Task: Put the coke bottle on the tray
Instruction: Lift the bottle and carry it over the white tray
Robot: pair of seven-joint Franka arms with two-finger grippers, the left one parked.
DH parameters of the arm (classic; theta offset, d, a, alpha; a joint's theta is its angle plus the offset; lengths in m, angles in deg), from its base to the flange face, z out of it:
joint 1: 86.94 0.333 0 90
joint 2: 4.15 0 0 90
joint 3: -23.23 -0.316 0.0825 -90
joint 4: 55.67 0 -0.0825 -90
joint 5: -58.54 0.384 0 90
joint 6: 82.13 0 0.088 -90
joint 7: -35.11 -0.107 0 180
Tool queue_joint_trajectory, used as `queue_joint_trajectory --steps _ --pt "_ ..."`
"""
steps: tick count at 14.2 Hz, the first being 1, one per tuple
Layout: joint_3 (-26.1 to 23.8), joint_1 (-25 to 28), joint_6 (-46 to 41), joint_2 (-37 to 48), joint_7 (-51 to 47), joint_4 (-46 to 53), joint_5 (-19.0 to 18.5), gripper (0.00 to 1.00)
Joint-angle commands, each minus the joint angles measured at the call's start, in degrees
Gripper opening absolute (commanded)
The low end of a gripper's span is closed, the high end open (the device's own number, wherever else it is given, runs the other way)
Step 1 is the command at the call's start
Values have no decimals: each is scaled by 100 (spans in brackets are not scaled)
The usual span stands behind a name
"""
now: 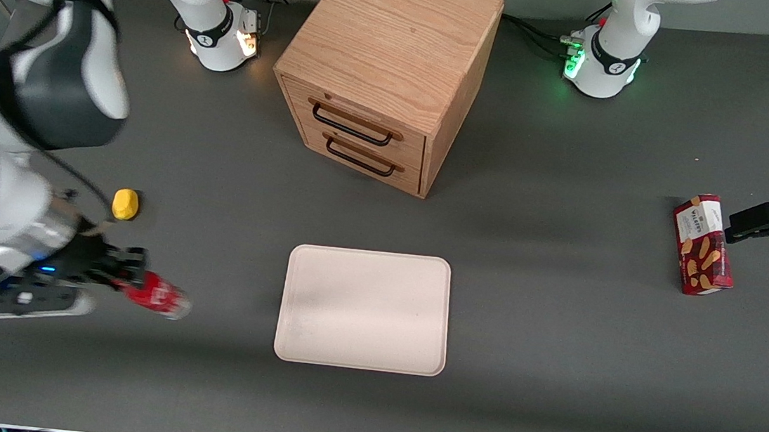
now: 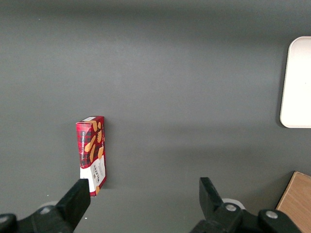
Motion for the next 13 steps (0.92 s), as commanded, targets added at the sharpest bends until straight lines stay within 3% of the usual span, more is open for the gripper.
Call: queue_joint_trajectory --steps 1,5,13 --pt "-506 -25 342 -511 -448 470 -450 0" --pt "-1447 19 606 -932 -880 453 -1206 0" --pt "-1554 133 1116 -1610 -1047 233 -1243 0"
